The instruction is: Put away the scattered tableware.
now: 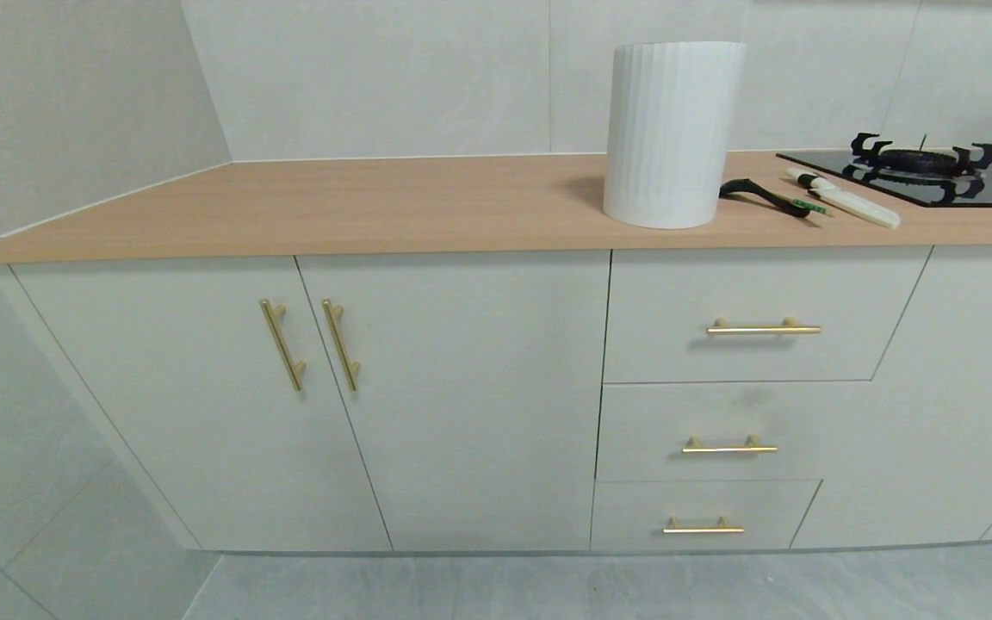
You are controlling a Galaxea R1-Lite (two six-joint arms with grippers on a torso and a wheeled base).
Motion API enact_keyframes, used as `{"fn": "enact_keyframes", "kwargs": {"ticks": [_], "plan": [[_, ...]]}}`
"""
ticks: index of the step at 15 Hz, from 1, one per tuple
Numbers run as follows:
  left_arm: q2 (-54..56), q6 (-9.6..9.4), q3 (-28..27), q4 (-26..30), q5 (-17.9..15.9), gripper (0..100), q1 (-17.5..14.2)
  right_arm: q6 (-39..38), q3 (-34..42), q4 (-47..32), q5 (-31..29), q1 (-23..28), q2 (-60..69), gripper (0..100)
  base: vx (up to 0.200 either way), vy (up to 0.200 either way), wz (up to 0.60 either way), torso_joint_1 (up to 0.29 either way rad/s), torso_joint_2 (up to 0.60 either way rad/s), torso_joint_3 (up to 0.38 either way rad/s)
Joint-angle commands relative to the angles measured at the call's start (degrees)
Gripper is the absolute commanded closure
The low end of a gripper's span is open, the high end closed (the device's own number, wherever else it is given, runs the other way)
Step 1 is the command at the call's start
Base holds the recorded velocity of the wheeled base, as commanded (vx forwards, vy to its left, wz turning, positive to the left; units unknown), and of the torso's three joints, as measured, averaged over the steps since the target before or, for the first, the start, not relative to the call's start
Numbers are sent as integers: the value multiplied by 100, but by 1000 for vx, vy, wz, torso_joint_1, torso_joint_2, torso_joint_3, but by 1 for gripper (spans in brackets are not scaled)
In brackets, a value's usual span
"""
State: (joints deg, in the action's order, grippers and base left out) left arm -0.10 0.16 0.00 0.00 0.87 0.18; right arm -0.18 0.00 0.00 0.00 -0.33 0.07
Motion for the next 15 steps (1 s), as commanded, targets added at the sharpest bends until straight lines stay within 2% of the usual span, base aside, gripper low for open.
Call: {"fn": "enact_keyframes", "kwargs": {"ticks": [1,4,15], "plan": [[-8,2,0,0,1,0,-1,1,0,0,0,-11,-7,0,0,0,0,0,0,0],[-8,2,0,0,10,0,-1,-8,0,0,0,-2,-7,0,0,-200,0,2,1,2],[-8,-7,0,-9,10,0,-1,-8,0,0,0,-2,-7,0,0,0,0,0,0,0]]}}
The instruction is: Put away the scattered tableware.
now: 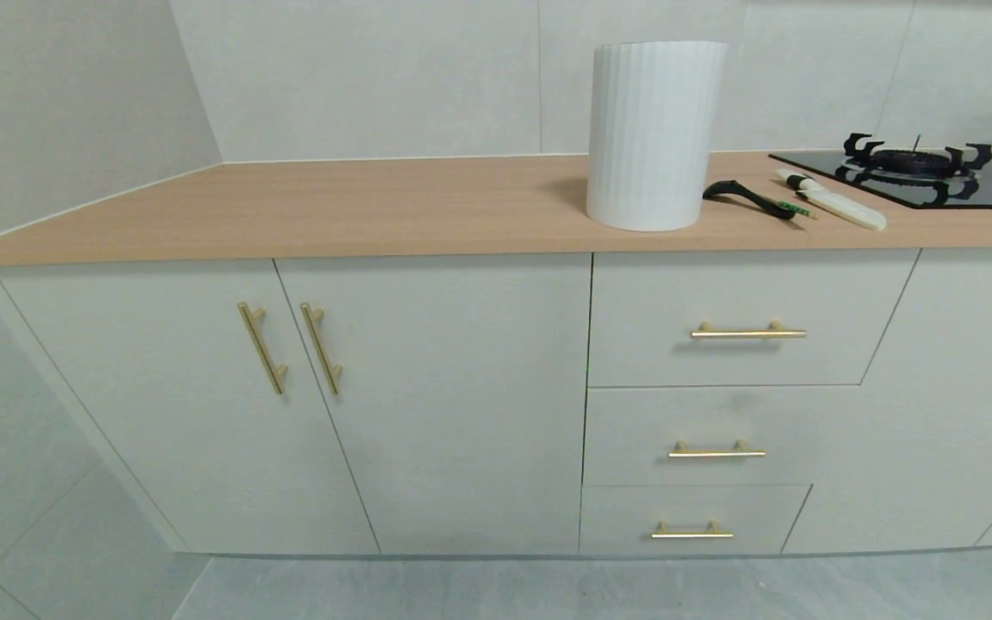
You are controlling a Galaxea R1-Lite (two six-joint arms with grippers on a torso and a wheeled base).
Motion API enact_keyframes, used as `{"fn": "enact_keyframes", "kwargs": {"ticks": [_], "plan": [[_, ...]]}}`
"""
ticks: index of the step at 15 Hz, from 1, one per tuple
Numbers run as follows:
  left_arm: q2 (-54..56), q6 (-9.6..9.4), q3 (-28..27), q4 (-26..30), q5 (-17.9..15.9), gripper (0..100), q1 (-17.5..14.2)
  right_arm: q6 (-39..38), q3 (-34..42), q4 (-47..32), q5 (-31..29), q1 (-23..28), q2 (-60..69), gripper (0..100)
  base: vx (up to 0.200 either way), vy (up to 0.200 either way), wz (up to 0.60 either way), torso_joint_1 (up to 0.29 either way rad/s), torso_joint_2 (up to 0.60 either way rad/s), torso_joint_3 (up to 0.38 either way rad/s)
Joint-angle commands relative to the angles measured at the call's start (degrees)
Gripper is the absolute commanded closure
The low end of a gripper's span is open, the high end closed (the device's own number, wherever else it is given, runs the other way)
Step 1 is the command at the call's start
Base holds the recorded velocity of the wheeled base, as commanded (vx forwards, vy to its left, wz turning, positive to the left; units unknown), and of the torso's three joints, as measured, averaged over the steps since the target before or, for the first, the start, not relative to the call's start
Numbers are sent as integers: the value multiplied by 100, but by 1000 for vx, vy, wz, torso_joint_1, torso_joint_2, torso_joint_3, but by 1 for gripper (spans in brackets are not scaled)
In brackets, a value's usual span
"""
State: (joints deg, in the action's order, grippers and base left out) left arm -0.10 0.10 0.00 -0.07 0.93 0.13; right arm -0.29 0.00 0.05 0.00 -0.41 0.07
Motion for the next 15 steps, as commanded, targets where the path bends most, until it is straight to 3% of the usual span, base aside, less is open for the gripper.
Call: {"fn": "enact_keyframes", "kwargs": {"ticks": [1,7,9,12,15], "plan": [[-8,-1,0,-1,4,0,4,3,0,4,0,6,-7,0,0,0,0,0,0,0],[-8,-1,0,-1,4,0,4,152,-9,13,26,6,-7,0,0,0,0,0,0,0],[-8,-1,0,-1,4,0,4,3,-668,-14,334,-20,-166,0,0,0,0,0,0,0],[-8,-1,0,-1,4,0,4,-15,-703,-5,431,-82,-904,0,0,0,0,0,0,0],[-8,-1,0,-1,4,0,4,-6,-888,30,888,-424,-2064,0,0,0,0,0,0,0]]}}
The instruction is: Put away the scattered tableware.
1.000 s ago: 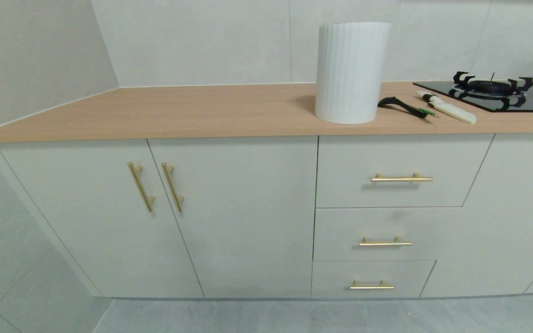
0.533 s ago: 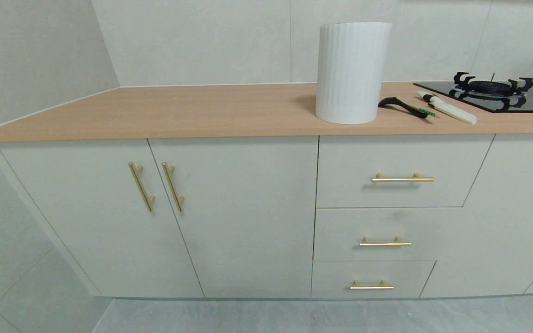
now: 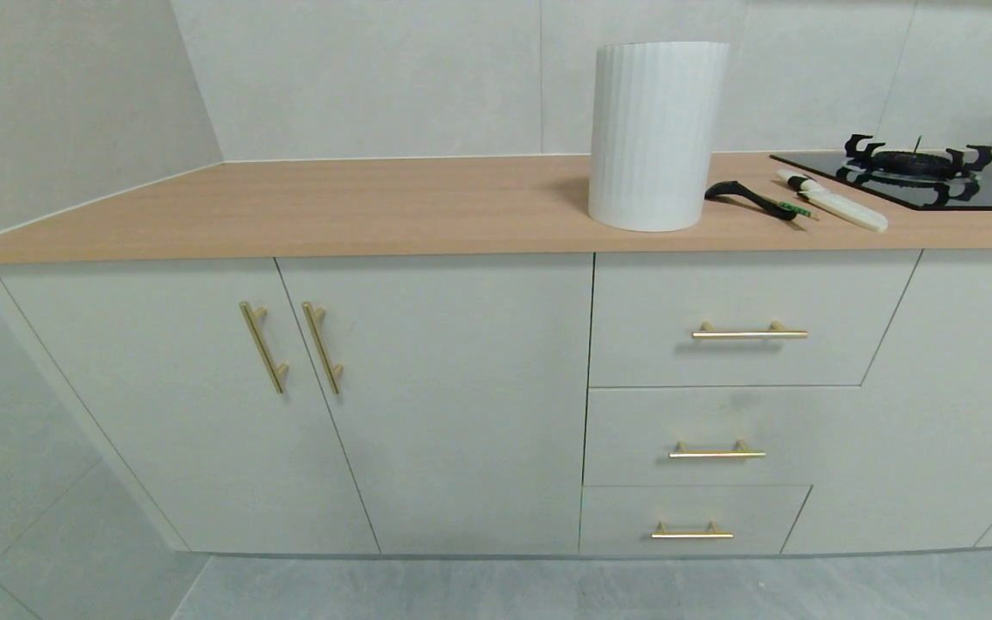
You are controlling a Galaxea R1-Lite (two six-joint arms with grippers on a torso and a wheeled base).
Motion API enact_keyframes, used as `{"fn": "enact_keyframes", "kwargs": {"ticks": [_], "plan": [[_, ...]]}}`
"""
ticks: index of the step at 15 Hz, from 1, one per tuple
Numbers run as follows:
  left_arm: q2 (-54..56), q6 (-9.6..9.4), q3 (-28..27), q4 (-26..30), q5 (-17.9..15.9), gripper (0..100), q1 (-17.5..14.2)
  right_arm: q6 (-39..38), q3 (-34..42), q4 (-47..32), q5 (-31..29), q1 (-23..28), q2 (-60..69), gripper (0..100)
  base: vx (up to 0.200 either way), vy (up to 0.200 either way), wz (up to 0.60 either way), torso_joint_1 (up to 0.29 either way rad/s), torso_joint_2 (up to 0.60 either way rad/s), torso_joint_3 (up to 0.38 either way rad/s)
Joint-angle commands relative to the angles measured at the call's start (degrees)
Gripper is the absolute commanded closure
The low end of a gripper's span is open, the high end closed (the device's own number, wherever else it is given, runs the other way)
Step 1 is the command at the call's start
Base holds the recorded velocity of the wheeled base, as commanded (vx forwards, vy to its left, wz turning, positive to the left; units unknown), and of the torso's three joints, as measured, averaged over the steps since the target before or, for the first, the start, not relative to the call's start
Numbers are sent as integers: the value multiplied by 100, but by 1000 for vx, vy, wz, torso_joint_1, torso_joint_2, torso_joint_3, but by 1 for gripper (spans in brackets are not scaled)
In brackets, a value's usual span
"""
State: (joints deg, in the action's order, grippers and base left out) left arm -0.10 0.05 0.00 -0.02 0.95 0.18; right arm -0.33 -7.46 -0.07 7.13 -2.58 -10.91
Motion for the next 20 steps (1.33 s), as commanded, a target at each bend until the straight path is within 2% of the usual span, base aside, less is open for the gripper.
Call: {"fn": "enact_keyframes", "kwargs": {"ticks": [1,4,9,10,12,17,20], "plan": [[-8,4,0,-6,2,0,-1,-2,-309,42,236,-304,-1449,0,0,0,0,0,0,0],[-8,4,0,-6,2,0,-1,50,-774,86,298,-383,-2600,0,0,0,0,0,0,0],[-8,4,0,-6,2,0,-1,121,-1196,183,289,-392,-3743,0,0,0,0,0,0,0],[-8,4,0,2,2,0,-1,253,-1407,209,289,-401,-4323,0,0,0,0,0,0,0],[-8,4,0,-6,2,0,-1,384,-1574,552,289,-436,-5149,0,0,0,0,0,0,0],[-8,4,0,-6,2,0,-1,877,-2110,2011,210,-506,-7557,0,0,0,0,0,0,0],[-8,4,0,-6,2,0,-1,894,-2655,2143,104,-506,-8454,0,0,0,0,0,0,0]]}}
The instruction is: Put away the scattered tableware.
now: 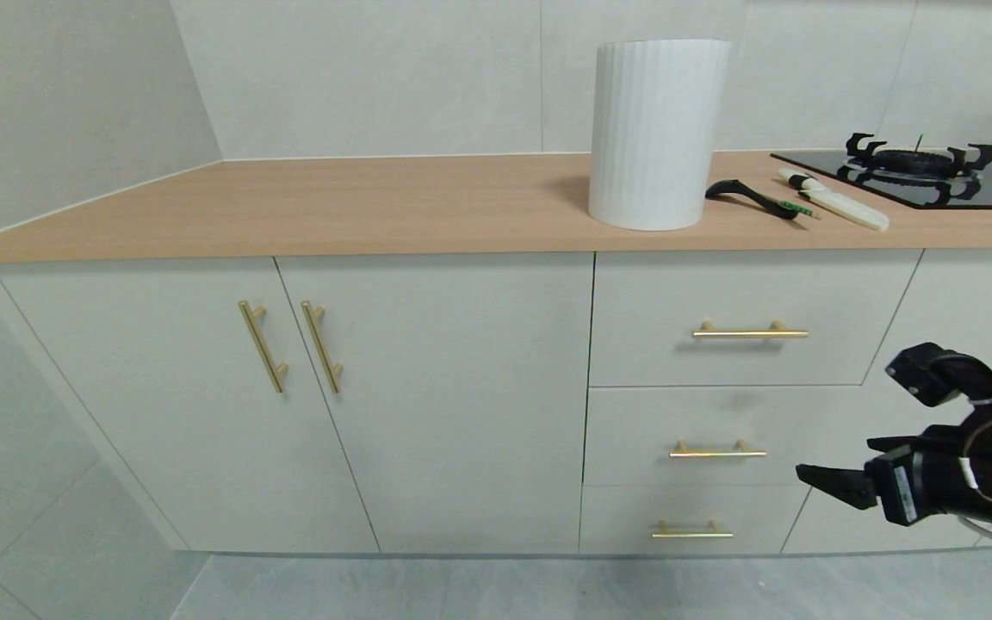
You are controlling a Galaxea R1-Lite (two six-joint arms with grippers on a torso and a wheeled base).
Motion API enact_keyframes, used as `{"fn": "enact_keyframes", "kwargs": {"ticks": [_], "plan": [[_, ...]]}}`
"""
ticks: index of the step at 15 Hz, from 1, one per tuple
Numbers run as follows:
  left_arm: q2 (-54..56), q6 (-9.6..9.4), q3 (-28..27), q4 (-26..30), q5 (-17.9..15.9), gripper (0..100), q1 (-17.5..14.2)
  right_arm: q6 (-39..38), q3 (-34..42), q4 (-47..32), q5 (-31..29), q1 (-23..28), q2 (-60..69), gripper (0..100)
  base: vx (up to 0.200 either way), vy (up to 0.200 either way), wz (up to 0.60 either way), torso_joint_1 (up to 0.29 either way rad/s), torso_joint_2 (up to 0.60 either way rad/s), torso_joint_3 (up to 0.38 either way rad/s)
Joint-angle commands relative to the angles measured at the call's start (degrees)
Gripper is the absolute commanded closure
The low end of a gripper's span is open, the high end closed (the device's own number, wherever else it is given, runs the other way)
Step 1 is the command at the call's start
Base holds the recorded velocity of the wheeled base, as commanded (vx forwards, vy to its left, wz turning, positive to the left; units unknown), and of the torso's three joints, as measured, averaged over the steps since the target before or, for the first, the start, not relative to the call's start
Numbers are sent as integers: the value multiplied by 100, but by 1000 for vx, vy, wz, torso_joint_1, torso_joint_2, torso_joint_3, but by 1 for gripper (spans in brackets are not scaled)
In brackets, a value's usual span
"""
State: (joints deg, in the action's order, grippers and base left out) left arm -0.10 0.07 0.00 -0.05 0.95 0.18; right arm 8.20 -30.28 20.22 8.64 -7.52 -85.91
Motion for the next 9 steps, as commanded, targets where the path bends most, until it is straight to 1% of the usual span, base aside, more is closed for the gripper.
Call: {"fn": "enact_keyframes", "kwargs": {"ticks": [1,4,6,7,8,9], "plan": [[-8,1,0,-4,2,0,-1,23,-611,122,-108,-12,-1332,0,0,0,0,0,0,0],[-8,1,0,-4,2,0,-1,6,-690,368,-117,-12,-1956,0,0,0,0,0,0,0],[-8,1,0,-4,2,0,-1,-12,-716,649,-135,-12,-2273,0,0,0,0,0,0,0],[-8,1,0,-4,2,0,-1,-21,-725,667,-135,-12,-2281,0,0,0,0,0,0,0],[-8,1,0,-4,2,0,-1,-258,-804,1203,-302,-21,-2694,0,0,0,0,0,0,0],[-8,1,0,-4,2,0,-1,-653,-874,1731,-504,-109,-3064,0,0,0,0,0,0,0]]}}
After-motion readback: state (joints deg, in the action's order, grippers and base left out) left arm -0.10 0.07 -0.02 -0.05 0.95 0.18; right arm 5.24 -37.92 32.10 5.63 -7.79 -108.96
